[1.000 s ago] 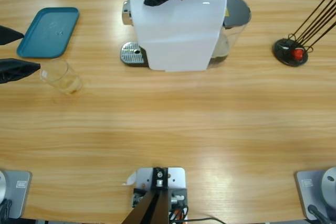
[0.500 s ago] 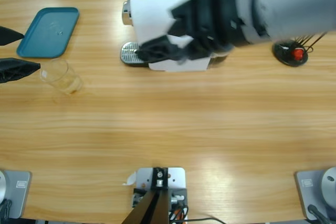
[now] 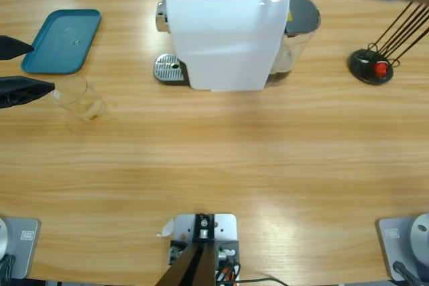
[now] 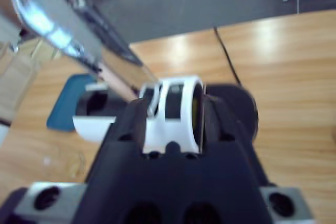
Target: Pour coffee
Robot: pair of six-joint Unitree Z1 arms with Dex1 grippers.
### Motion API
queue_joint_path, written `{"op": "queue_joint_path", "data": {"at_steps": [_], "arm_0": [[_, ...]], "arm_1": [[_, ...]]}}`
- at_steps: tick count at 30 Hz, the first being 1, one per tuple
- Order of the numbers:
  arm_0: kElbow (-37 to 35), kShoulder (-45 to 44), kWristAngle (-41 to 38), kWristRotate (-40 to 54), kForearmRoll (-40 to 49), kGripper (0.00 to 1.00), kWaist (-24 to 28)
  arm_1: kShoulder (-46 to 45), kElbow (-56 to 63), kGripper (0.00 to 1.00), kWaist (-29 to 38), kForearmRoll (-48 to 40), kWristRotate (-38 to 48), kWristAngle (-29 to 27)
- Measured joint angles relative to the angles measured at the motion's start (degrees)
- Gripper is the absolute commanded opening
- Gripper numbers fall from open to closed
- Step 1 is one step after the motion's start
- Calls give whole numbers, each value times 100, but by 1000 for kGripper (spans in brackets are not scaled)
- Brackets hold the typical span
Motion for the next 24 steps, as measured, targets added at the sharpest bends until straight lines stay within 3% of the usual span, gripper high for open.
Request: {"op": "queue_joint_path", "data": {"at_steps": [5,9,24], "arm_0": [[23,0,0,0,29,996,0],[32,0,0,0,30,996,0],[140,34,0,0,34,996,0]], "arm_1": [[534,-1700,0,-100,1373,255,-169],[960,-2746,0,-108,2336,968,-246],[1604,-3532,0,-49,2636,1615,-393]]}}
